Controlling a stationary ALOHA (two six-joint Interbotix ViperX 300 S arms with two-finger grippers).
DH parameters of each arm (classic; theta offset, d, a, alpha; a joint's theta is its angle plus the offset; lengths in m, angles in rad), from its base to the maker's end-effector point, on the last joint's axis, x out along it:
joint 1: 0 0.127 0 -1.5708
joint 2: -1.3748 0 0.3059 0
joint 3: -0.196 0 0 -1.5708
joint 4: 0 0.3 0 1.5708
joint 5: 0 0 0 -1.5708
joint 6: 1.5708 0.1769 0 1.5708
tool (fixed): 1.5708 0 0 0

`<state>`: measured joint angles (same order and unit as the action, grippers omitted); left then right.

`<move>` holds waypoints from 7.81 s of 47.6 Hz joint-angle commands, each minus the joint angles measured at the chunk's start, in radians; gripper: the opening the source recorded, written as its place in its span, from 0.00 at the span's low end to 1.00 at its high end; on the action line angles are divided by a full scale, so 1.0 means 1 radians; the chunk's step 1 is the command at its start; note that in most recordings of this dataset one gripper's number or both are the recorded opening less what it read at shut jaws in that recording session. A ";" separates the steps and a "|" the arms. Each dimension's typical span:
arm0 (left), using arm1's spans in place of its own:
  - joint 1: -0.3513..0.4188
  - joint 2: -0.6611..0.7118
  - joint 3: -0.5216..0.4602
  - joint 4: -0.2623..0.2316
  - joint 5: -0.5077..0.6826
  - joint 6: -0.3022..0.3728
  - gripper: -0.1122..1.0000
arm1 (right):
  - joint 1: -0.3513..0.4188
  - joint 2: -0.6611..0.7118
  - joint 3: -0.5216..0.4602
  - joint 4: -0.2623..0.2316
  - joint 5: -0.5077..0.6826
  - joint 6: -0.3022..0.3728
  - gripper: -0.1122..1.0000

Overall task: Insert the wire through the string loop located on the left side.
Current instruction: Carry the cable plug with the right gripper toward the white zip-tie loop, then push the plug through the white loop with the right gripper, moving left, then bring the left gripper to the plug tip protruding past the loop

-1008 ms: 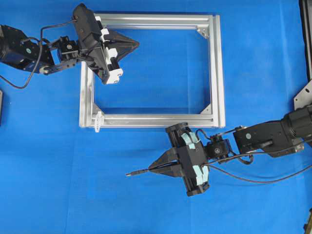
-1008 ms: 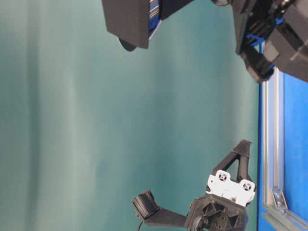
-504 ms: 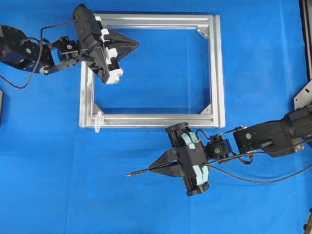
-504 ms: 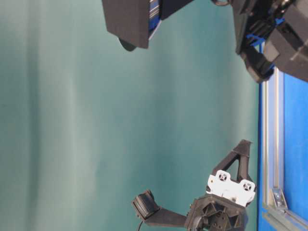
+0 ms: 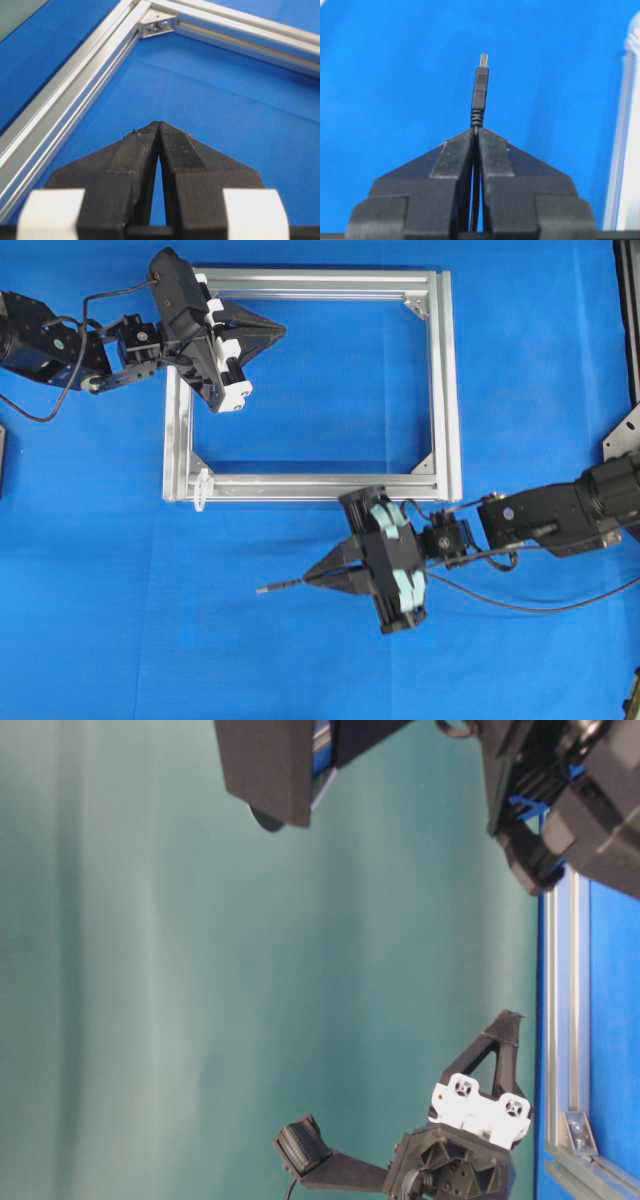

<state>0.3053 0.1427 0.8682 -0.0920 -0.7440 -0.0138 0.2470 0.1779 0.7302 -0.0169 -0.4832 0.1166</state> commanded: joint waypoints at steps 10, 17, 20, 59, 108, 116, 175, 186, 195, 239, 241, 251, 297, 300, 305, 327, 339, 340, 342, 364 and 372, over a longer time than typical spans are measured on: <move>0.002 -0.037 -0.002 0.002 -0.005 -0.002 0.10 | -0.098 -0.058 0.031 0.000 -0.014 0.002 0.10; 0.002 -0.037 -0.002 0.002 -0.005 -0.002 0.10 | -0.146 -0.071 0.052 0.000 -0.034 0.000 0.10; 0.002 -0.037 -0.002 0.002 -0.005 -0.002 0.10 | -0.164 -0.075 0.063 0.000 -0.044 0.000 0.10; 0.002 -0.037 -0.002 0.002 -0.005 -0.002 0.10 | -0.216 -0.077 0.067 0.002 -0.044 -0.005 0.10; 0.003 -0.037 -0.002 0.002 -0.005 0.000 0.10 | -0.215 0.084 -0.160 0.000 0.026 -0.006 0.10; 0.003 -0.037 -0.002 0.002 -0.005 0.000 0.10 | -0.215 0.089 -0.166 0.000 0.026 -0.006 0.10; 0.006 -0.037 -0.002 0.002 -0.005 0.000 0.10 | -0.212 0.089 -0.166 0.000 0.026 -0.006 0.10; 0.006 -0.037 -0.002 0.003 -0.005 0.002 0.10 | -0.213 0.089 -0.166 0.000 0.026 -0.006 0.10; 0.006 -0.037 -0.002 0.003 -0.005 0.002 0.10 | -0.213 0.089 -0.166 0.000 0.028 -0.006 0.10; 0.006 -0.037 -0.002 0.002 -0.005 0.000 0.10 | -0.207 0.175 -0.321 0.000 0.084 -0.006 0.10; 0.006 -0.037 -0.002 0.002 -0.005 0.000 0.10 | -0.207 0.184 -0.334 0.000 0.091 -0.006 0.10; 0.006 -0.037 -0.002 0.003 -0.005 0.000 0.10 | -0.209 0.215 -0.391 0.000 0.106 -0.006 0.10; 0.011 -0.189 0.247 0.002 -0.080 -0.002 0.10 | -0.212 0.221 -0.396 0.000 0.117 -0.006 0.10; 0.018 -0.221 0.295 0.002 -0.094 -0.002 0.10 | -0.212 0.221 -0.397 0.000 0.117 -0.006 0.10; 0.025 -0.264 0.350 0.003 -0.098 -0.002 0.10 | -0.212 0.221 -0.396 0.000 0.117 -0.006 0.10; 0.046 -0.327 0.439 0.002 -0.100 -0.011 0.10 | -0.213 0.221 -0.394 0.002 0.117 -0.006 0.10; -0.069 -0.334 0.448 0.003 -0.100 -0.034 0.10 | -0.215 0.221 -0.394 0.000 0.117 -0.006 0.10; -0.084 -0.336 0.449 0.003 -0.100 -0.034 0.10 | -0.215 0.219 -0.394 0.000 0.117 -0.006 0.10; -0.120 -0.339 0.453 0.003 -0.100 -0.034 0.10 | -0.215 0.221 -0.394 0.000 0.117 -0.006 0.10; -0.431 -0.382 0.440 0.014 -0.100 -0.020 0.10 | -0.218 0.221 -0.396 0.000 0.115 -0.006 0.10; -0.454 -0.380 0.440 0.015 -0.095 -0.018 0.10 | -0.221 0.221 -0.396 0.000 0.115 -0.006 0.10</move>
<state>-0.1442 -0.2286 1.3208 -0.0798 -0.8345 -0.0307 0.0307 0.4188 0.3497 -0.0184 -0.3636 0.1089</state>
